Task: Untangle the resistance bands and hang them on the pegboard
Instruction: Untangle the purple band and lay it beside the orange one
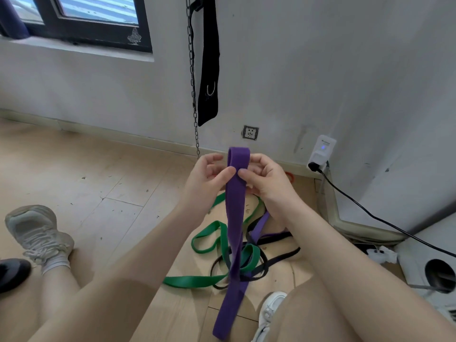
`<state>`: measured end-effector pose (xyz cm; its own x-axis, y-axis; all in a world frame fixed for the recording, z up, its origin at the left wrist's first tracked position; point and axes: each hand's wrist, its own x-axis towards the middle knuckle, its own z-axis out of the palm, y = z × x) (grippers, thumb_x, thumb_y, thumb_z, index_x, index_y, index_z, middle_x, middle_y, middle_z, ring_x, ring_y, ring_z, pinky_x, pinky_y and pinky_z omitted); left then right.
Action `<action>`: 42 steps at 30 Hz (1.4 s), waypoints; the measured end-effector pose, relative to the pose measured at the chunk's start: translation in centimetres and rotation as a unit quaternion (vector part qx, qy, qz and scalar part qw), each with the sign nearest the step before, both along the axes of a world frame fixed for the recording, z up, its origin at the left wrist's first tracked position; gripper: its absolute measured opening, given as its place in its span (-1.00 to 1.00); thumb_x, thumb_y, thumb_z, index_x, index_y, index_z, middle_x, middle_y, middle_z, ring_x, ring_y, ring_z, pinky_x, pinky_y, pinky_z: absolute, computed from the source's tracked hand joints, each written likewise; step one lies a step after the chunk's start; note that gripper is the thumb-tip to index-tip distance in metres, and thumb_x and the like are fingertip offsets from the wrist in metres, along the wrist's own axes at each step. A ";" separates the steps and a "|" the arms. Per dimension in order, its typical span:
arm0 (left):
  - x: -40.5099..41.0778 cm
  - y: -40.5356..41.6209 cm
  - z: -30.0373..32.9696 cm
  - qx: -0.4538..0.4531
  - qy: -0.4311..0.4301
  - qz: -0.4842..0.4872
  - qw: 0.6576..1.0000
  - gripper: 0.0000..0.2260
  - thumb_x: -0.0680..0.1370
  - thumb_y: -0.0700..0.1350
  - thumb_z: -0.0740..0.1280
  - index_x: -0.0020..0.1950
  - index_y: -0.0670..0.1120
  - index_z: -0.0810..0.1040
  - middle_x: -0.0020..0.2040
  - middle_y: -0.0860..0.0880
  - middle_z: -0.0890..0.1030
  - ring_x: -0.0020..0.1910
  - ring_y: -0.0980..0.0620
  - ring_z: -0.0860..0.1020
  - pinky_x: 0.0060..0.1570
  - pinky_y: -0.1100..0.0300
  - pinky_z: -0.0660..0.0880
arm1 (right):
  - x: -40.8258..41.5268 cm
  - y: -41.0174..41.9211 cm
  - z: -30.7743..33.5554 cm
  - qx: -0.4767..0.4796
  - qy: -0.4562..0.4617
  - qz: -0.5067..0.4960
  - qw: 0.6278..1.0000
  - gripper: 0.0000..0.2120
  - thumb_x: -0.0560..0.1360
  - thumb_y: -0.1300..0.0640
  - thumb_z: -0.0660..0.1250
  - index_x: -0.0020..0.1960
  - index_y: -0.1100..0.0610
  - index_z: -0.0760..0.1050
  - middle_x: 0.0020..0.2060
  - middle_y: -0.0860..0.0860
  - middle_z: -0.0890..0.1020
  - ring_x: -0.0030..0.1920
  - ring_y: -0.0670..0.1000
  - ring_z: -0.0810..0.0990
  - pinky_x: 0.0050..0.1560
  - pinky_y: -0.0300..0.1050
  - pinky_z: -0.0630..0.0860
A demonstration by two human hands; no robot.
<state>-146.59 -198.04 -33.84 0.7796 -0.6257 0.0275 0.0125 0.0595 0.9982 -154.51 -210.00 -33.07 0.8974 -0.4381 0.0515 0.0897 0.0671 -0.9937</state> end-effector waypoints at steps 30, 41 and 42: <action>3.9 -4.8 18.1 -0.126 -0.092 0.100 0.983 -0.86 0.57 -0.21 0.25 -0.14 -0.12 0.58 -0.21 -0.07 0.64 -0.20 0.02 0.61 -0.15 0.13 0.60 | 1.0 0.2 10.1 -0.196 -0.040 -0.056 0.978 -0.74 0.59 0.20 0.17 0.20 -0.06 0.22 -0.23 -0.01 0.60 -0.26 -0.07 0.59 -0.16 -0.19 0.56; 0.4 -1.1 7.5 0.026 -0.082 -0.113 0.990 -0.70 0.65 -0.07 0.04 0.14 -0.10 0.54 0.02 -0.17 0.64 -0.08 0.00 0.57 -0.07 0.14 0.52 | 3.1 -0.7 11.8 0.138 -0.072 -0.127 0.980 -0.71 0.61 0.17 0.14 0.32 0.18 0.29 -0.26 0.03 0.61 -0.32 -0.03 0.56 -0.32 -0.09 0.49; 0.3 -1.1 7.1 0.015 -0.091 -0.107 0.990 -0.71 0.65 -0.09 0.05 0.17 -0.09 0.53 0.02 -0.14 0.63 -0.07 0.01 0.55 -0.07 0.16 0.50 | 3.2 -0.8 11.8 0.145 -0.076 -0.127 0.978 -0.70 0.61 0.17 0.14 0.33 0.18 0.29 -0.25 0.03 0.62 -0.31 -0.03 0.57 -0.33 -0.09 0.50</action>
<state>-146.30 -199.10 -26.71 0.6132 -0.7786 0.1333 -0.1580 0.0445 0.9864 -151.32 -210.76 -21.32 0.7491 -0.6622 0.0167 0.2854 0.2999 -0.9103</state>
